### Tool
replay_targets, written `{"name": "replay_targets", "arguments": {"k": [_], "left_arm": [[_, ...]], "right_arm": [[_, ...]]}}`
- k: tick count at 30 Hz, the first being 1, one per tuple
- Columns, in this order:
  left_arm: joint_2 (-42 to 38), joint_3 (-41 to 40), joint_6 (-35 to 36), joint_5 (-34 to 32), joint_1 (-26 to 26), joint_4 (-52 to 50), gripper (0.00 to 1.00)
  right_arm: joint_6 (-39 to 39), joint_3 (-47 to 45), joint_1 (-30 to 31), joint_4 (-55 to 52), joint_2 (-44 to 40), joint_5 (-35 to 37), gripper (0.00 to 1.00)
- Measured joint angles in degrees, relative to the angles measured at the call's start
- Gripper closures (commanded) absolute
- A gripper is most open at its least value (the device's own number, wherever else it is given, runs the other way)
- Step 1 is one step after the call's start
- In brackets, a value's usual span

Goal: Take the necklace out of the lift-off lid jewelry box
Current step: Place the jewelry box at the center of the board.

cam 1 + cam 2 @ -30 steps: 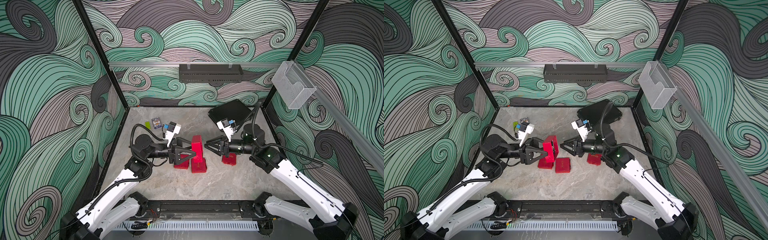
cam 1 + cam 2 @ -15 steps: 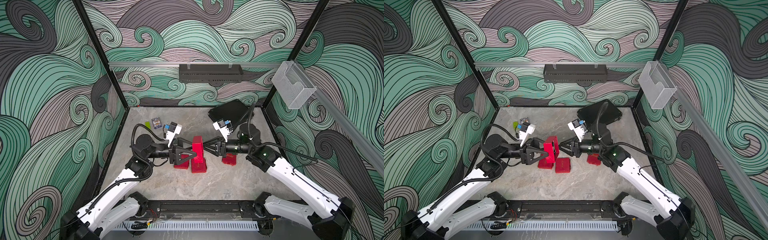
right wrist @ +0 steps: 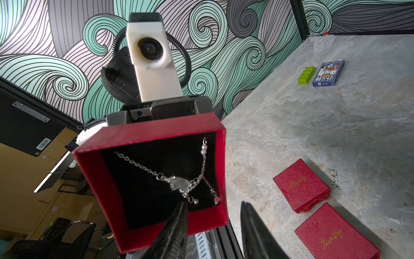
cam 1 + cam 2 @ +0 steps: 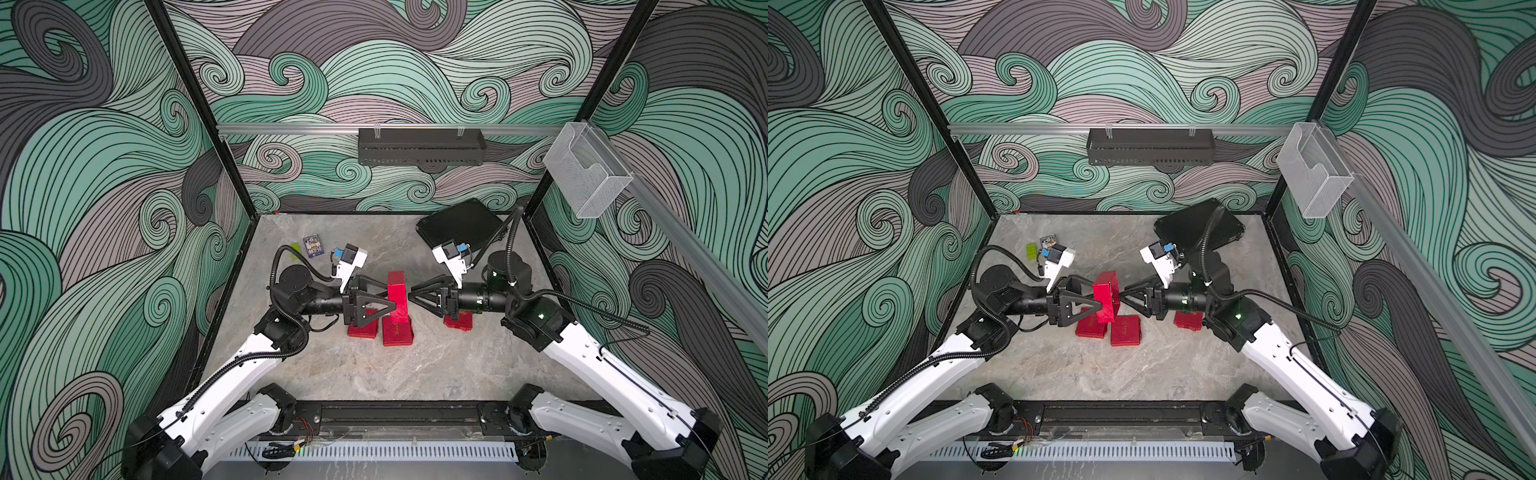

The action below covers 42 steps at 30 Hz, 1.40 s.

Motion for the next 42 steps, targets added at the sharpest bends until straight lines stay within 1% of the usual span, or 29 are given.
{"name": "replay_targets", "arguments": {"k": [7,10,12,15,18,22,26,31,38,42], "left_arm": [[-0.1,0.0,-0.2,0.4,-0.3,1.6,0.36],[-0.4,0.0,-0.2,0.6,-0.7,2.0,0.36],[-0.6,0.0,-0.1,0.7,-0.8,2.2,0.36],[-0.6,0.0,-0.1,0.7,-1.0,2.6,0.36],[-0.7,0.0,0.0,0.7,-1.2,2.7,0.34],[-1.2,0.0,0.0,0.9,-1.2,2.4,0.26],[-1.3,0.0,0.5,0.9,-1.3,1.8,0.19],[-1.4,-0.1,1.8,0.3,-1.4,0.6,0.13],[-3.5,-0.2,5.7,-1.9,-1.4,-4.4,0.13],[-6.1,-0.5,9.6,-6.8,-1.4,-10.4,0.13]], "right_arm": [[0.0,0.0,0.3,0.8,2.5,-0.6,0.61],[0.3,0.0,0.3,1.6,3.1,-0.9,0.69],[1.1,0.0,0.3,2.9,3.4,-2.1,0.78],[2.0,0.0,0.3,4.5,3.4,-3.8,0.88],[2.1,0.0,0.5,5.3,3.4,-5.0,0.94],[1.3,0.0,0.5,5.6,3.3,-5.5,1.00],[0.9,-0.2,0.5,4.8,2.9,-5.0,1.00],[0.9,-0.3,0.5,2.2,2.0,-3.3,1.00],[0.0,-0.4,-0.2,-3.9,1.0,1.4,1.00],[-1.1,-0.4,-1.1,-10.8,1.0,8.5,1.00]]}}
